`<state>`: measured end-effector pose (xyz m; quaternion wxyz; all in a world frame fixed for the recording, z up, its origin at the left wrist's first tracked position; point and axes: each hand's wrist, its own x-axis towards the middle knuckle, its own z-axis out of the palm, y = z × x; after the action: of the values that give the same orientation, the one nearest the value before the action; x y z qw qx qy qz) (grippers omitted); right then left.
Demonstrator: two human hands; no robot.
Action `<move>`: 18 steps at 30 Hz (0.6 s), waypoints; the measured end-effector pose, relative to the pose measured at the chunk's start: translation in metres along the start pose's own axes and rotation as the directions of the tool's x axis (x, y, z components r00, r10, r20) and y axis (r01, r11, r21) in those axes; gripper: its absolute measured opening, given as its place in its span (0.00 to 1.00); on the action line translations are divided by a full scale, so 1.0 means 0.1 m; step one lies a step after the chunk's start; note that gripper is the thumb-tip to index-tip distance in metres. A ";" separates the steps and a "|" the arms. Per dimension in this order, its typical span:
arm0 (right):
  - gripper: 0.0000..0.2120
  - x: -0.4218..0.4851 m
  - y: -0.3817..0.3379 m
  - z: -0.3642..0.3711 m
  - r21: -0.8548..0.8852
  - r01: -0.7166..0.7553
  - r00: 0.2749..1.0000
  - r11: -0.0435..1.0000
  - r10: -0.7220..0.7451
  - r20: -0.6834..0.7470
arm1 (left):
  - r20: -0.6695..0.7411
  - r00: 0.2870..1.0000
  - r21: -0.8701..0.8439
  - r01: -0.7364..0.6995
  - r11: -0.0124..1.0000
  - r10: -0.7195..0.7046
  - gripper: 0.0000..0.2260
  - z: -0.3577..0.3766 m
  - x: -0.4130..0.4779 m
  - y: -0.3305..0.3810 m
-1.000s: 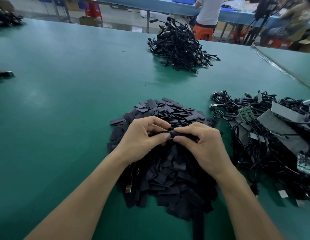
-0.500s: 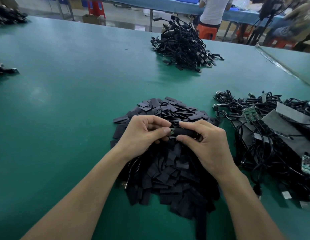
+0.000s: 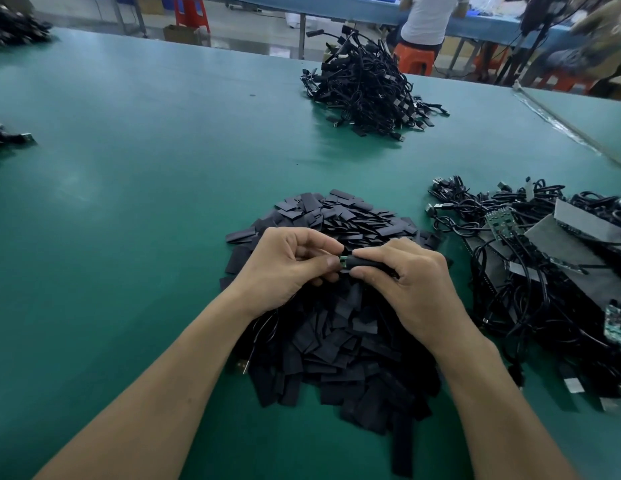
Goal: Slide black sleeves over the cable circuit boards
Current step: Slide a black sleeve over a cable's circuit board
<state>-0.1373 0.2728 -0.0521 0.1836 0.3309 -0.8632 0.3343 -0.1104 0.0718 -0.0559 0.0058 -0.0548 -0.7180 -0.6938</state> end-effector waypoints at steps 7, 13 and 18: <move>0.15 -0.01 0.00 0.03 -0.013 0.010 1.000 1.000 -0.010 -0.008 | 0.003 1.000 -0.007 0.004 1.000 -0.004 0.08 0.01 -0.01 0.00; 0.10 0.00 0.00 0.01 0.027 0.022 0.998 0.999 -0.020 -0.056 | 0.007 1.000 0.002 0.005 1.000 -0.005 0.08 0.01 -0.01 0.03; 0.09 0.01 -0.01 0.02 0.017 0.040 0.997 0.999 -0.038 -0.062 | 0.011 1.000 0.023 0.005 1.000 -0.006 0.07 0.01 -0.02 0.03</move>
<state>-0.1370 0.2705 -0.0525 0.2135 0.3389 -0.8473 0.3487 -0.1084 0.0729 -0.0534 0.0005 -0.0566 -0.7260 -0.6854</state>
